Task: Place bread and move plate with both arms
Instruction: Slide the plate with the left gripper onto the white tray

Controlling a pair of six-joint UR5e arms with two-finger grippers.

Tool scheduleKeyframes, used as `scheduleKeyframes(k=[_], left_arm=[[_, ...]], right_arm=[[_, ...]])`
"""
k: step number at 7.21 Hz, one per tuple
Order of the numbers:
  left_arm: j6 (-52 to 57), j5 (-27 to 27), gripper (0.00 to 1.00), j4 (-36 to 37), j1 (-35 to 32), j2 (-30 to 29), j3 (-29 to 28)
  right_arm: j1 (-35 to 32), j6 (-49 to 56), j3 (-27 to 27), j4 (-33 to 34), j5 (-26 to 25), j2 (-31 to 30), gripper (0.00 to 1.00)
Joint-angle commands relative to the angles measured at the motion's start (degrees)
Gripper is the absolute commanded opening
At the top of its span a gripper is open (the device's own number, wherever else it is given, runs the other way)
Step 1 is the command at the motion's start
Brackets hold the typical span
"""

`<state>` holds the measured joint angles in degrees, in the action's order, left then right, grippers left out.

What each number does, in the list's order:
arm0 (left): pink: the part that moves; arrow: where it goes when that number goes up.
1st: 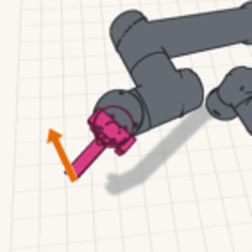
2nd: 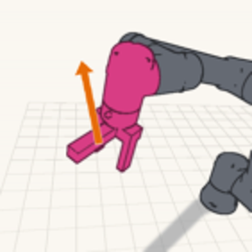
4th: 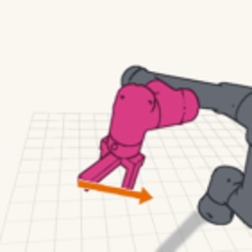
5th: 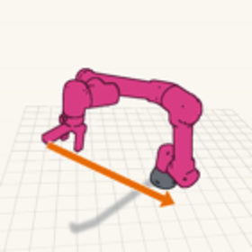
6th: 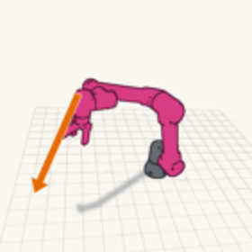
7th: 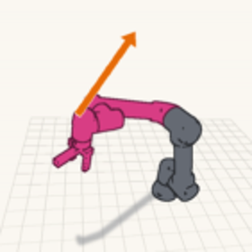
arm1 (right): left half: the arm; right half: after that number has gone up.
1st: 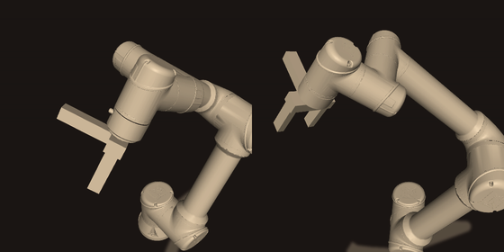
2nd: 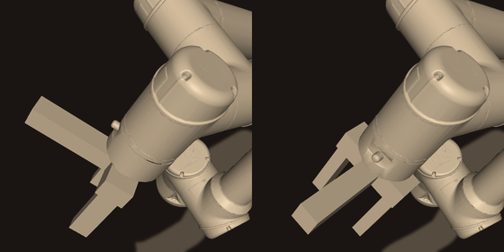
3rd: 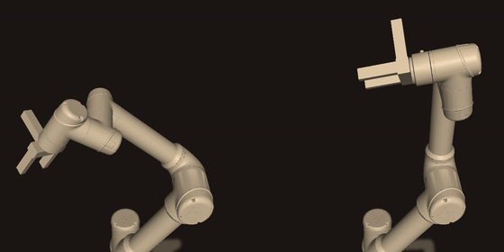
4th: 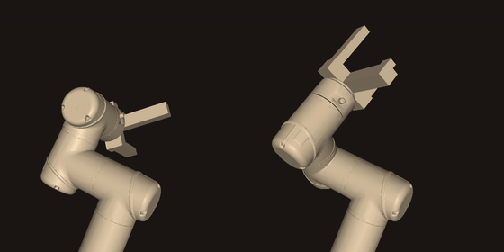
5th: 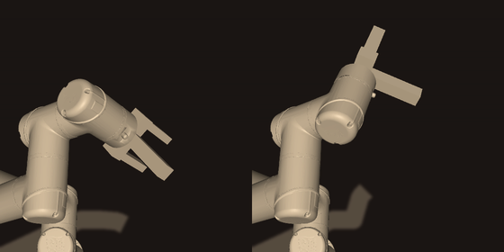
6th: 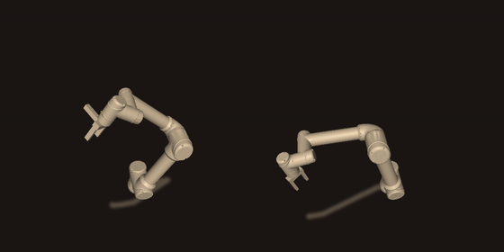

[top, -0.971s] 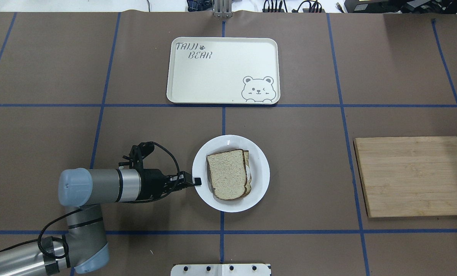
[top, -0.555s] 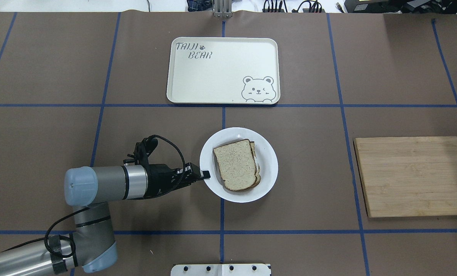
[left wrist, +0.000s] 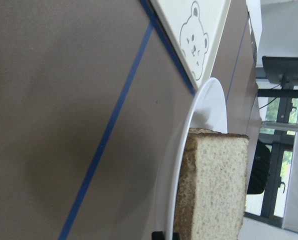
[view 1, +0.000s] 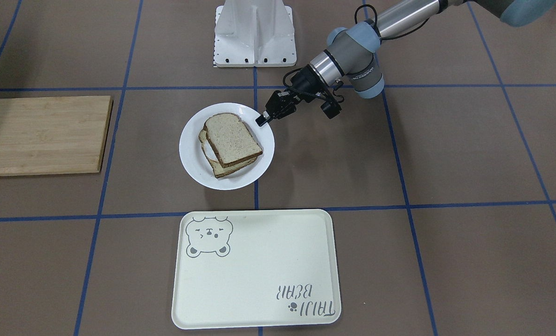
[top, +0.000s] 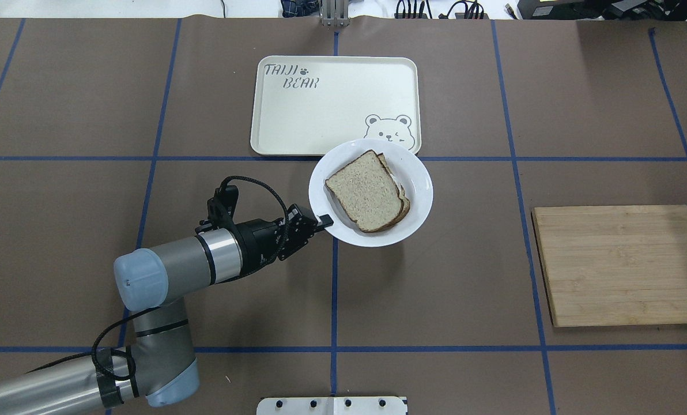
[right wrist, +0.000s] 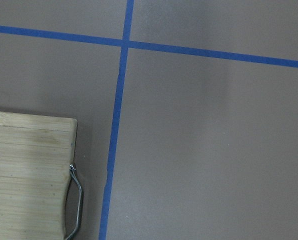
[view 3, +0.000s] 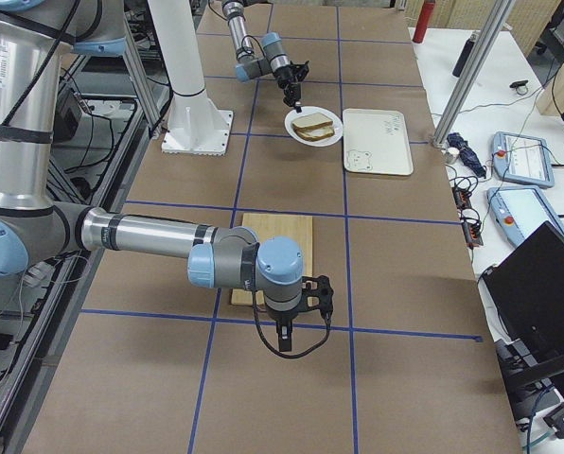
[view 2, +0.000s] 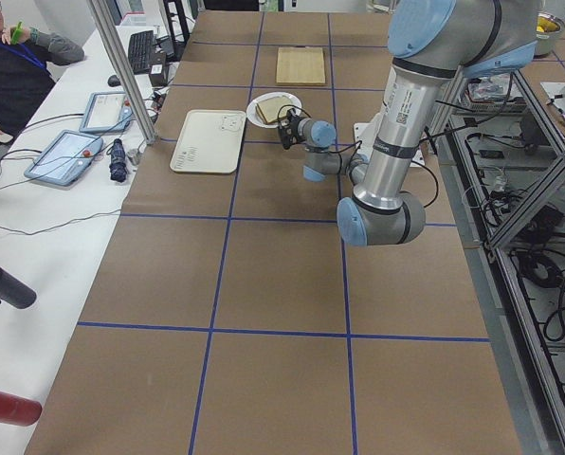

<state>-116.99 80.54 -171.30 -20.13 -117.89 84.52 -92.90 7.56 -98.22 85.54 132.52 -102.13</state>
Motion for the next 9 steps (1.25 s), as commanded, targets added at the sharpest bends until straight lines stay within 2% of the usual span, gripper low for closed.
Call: scheduleKeyframes(k=[1, 2, 4, 6, 9], left_arm=[[-1.2, -12.6, 0.00, 1.1, -0.3, -1.5, -0.6], [-6.1, -14.4, 0.00, 2.6, -1.1, -1.6, -1.2], [-16.9, -14.7, 0.00, 16.5, -5.3, -7.4, -4.4], [-18.0, -14.6, 0.00, 17.9, -6.8, -10.4, -11.2], [-18.3, -14.6, 0.00, 19.1, -6.9, -18.3, -21.8]], right_arm=[[0.0, 0.1, 0.0, 0.0, 0.0, 0.0, 1.00], [-0.1, 0.1, 0.0, 0.0, 0.0, -0.1, 1.00], [0.0, 0.1, 0.0, 0.0, 0.0, -0.1, 1.00], [-0.1, 0.1, 0.0, 0.0, -0.1, 0.0, 1.00], [0.0, 0.1, 0.1, 0.0, -0.1, -0.1, 1.00]])
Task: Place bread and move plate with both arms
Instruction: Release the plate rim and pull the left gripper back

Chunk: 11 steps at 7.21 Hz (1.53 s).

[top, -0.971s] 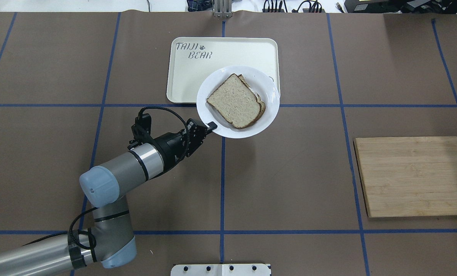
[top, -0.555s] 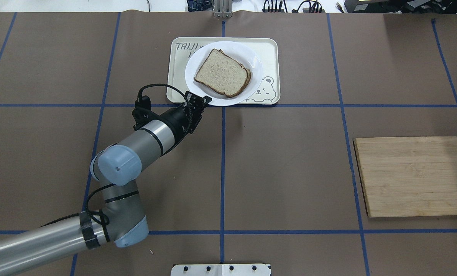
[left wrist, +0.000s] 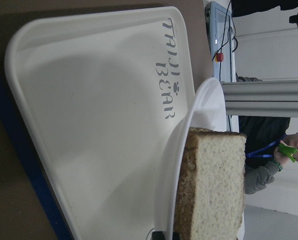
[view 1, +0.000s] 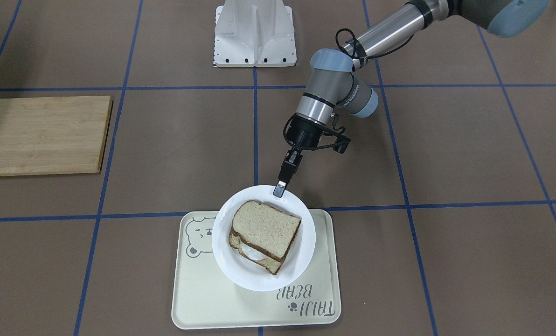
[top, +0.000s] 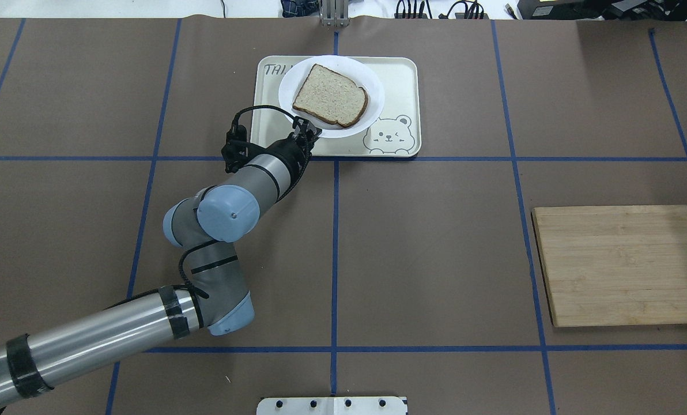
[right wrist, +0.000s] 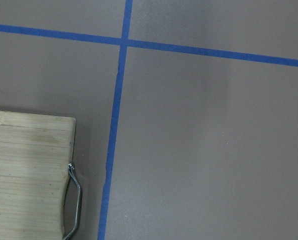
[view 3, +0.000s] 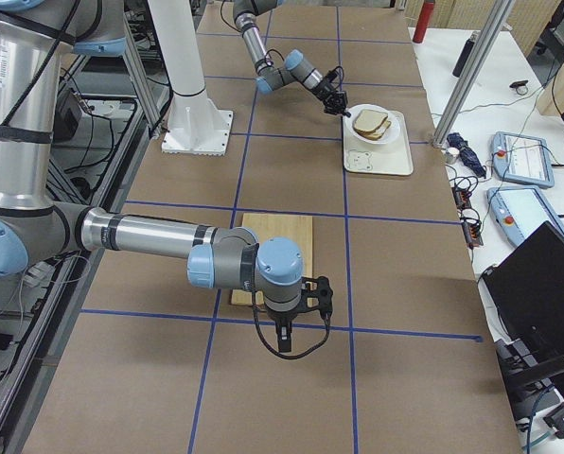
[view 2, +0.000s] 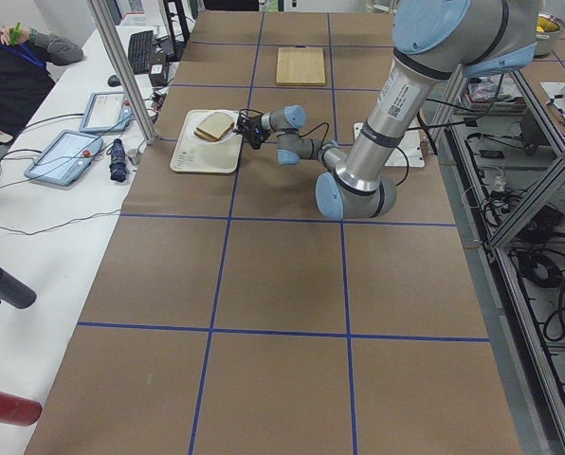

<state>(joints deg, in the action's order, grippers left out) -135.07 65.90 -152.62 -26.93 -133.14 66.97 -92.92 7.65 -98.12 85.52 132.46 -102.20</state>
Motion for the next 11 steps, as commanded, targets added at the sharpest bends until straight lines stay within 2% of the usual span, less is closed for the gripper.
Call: scheduleKeyframes(k=[1, 2, 3, 4, 5, 6, 7, 8, 9, 11], left_arm=[[-0.5, 0.0, 0.00, 0.4, -0.1, -3.5, -4.9], [-2.8, 0.0, 0.10, 0.4, -0.3, -3.6, -5.3], [-2.7, 0.3, 0.28, 1.1, -0.4, -3.7, -5.4], [-2.6, 0.5, 0.36, 2.0, -0.4, -3.8, -5.4], [-1.0, 0.5, 0.81, 2.2, -0.4, -3.8, -5.3], [2.1, 1.1, 0.99, 2.4, -0.4, -3.8, -5.0], [2.6, 4.0, 0.99, 2.4, -1.1, -3.5, -3.3], [5.3, 6.8, 0.99, 2.8, -1.4, -1.7, 1.5], [6.9, 10.8, 0.99, 6.1, -1.5, 1.7, 7.0], [11.5, 20.4, 0.99, 8.6, -1.5, 5.7, 15.0]], right_arm=[[0.0, 0.0, -0.1, 0.0, 0.0, 0.0, 1.00], [0.0, 0.0, 0.0, 0.0, -0.1, 0.0, 1.00], [0.0, 0.0, 0.0, 0.0, -0.1, 0.0, 1.00], [0.0, 0.0, 0.0, 0.0, -0.1, 0.0, 1.00], [0.0, 0.0, 0.0, 0.0, -0.1, 0.0, 1.00], [0.0, 0.0, 0.0, 0.0, 0.0, 0.0, 1.00], [-0.1, 0.0, 0.0, 0.0, 0.0, -0.1, 1.00], [0.0, 0.0, 0.0, 0.0, 0.0, -0.1, 1.00], [-0.1, 0.0, 0.0, 0.0, 0.0, -0.1, 1.00], [-0.1, 0.0, 0.0, 0.0, 0.0, -0.1, 1.00]])
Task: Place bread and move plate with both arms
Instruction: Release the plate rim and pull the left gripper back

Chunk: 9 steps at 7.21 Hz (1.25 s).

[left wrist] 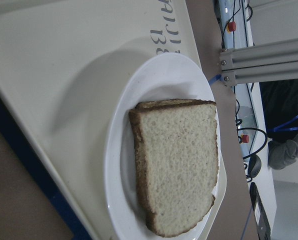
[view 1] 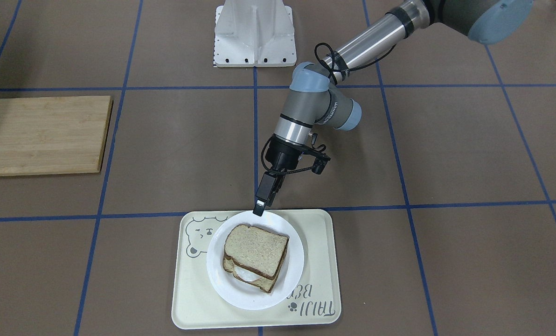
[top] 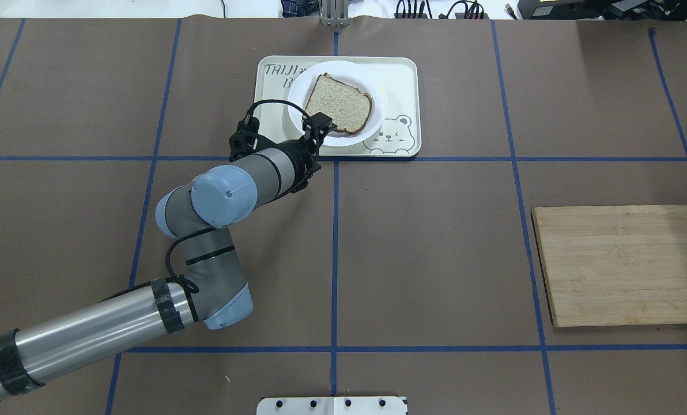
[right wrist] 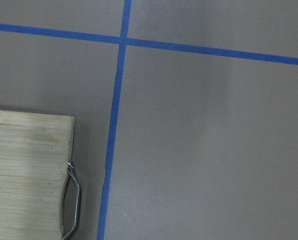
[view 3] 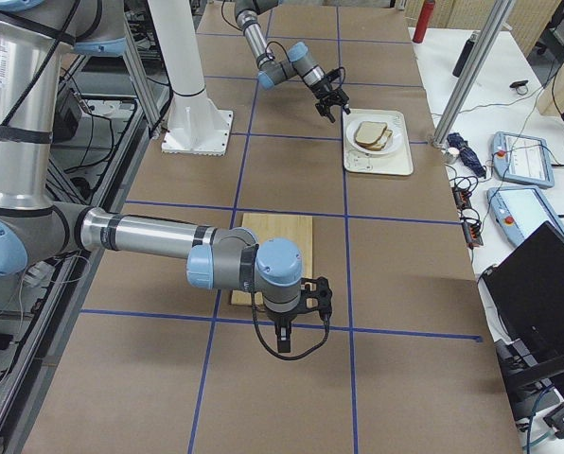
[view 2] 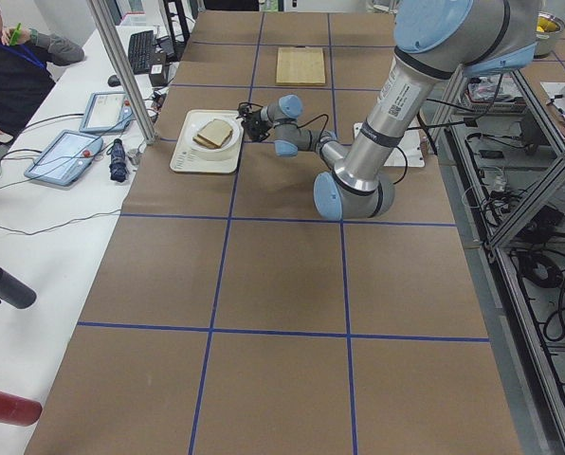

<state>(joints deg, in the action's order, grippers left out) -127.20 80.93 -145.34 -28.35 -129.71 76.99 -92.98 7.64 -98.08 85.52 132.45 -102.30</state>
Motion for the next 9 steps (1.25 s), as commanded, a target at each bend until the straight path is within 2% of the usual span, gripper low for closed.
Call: scheduleKeyframes(k=[1, 2, 4, 5, 6, 7, 9], left_arm=[[10.4, 7.3, 0.99, 2.3, 0.0, 3.1, 7.4], [17.4, 8.3, 0.99, 8.4, 0.1, 3.3, 10.5], [45.0, 8.0, 0.99, 23.5, 0.9, 8.6, 20.3], [55.4, 7.8, 0.99, 28.0, 0.9, 11.0, 22.4], [61.8, 7.8, 0.99, 32.9, 0.7, 11.6, 23.2], [66.5, 7.8, 0.99, 40.9, 0.3, 11.2, 24.8], [79.7, 8.0, 0.99, 61.4, -2.5, 11.2, 32.9]], right_arm=[[0.0, 0.0, 0.0, 0.0, 0.0, -0.2, 1.00], [0.0, 0.1, 0.0, 0.0, 0.0, -0.3, 1.00], [0.0, 0.1, 0.0, 0.0, 0.0, -0.4, 1.00], [0.0, 0.1, 0.0, 0.0, 0.0, -0.5, 1.00], [0.1, 0.1, 0.1, 0.0, 0.0, -0.6, 1.00], [0.0, 0.1, 0.2, 0.0, 0.0, -0.6, 1.00], [0.1, 0.1, 0.2, 0.0, 0.0, -0.6, 1.00]])
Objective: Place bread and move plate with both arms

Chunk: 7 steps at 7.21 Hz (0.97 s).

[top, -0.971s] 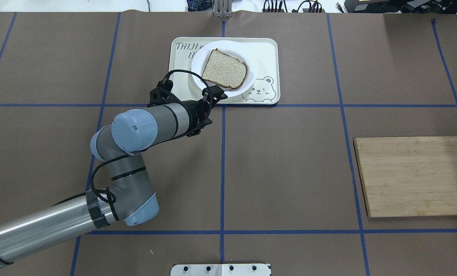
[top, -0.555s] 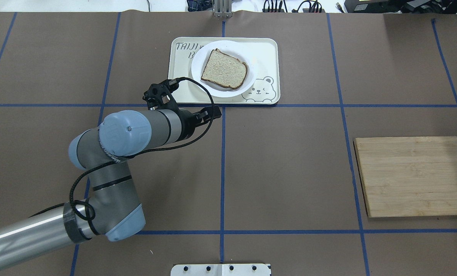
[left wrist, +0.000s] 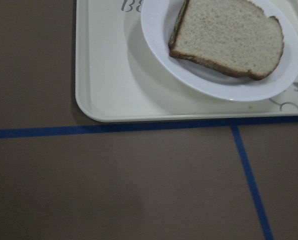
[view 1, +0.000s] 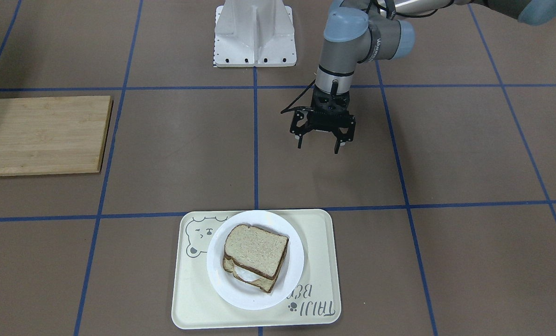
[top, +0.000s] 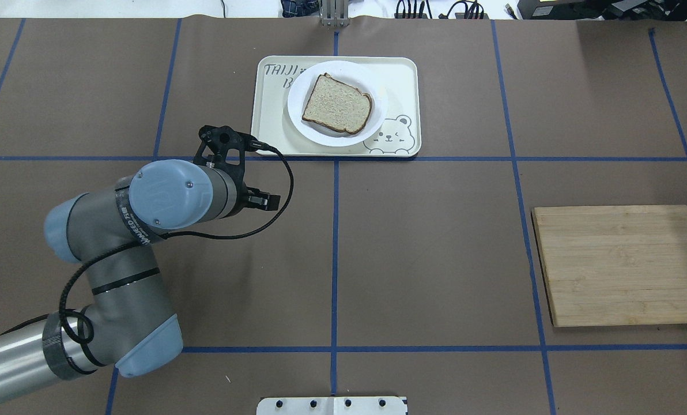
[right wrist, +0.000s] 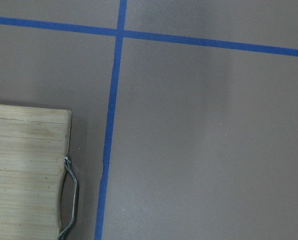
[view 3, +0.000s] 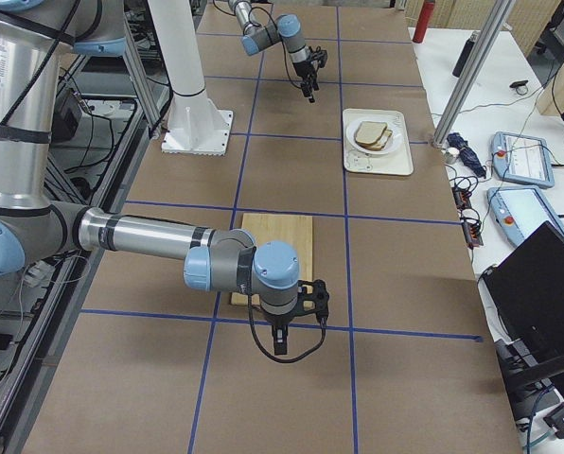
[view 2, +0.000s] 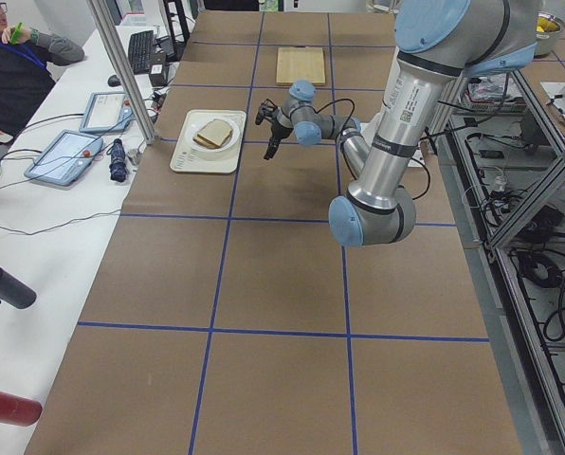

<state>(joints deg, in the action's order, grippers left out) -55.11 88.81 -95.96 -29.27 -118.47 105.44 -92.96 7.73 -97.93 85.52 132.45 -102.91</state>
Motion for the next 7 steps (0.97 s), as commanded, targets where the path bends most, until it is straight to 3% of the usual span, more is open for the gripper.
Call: scheduleKeyframes(k=[1, 3, 5, 7], left_arm=[[8.3, 0.9, 0.99, 17.9, -4.5, 0.1, 5.5], [27.0, 12.0, 0.99, 24.1, -16.1, 1.7, 5.6], [38.1, 24.9, 0.99, 23.8, -29.5, 8.0, 5.0], [55.9, 33.9, 0.99, 23.4, -43.0, 14.4, 2.2]], right_arm=[[0.0, 0.0, 0.4, 0.0, -0.1, 0.0, 1.00], [0.0, 0.0, 0.4, 0.0, -0.1, 0.0, 1.00], [0.0, 0.0, 0.4, 0.0, 0.0, -0.3, 1.00], [0.0, 0.1, 0.4, -0.1, -0.3, -0.2, 1.00]])
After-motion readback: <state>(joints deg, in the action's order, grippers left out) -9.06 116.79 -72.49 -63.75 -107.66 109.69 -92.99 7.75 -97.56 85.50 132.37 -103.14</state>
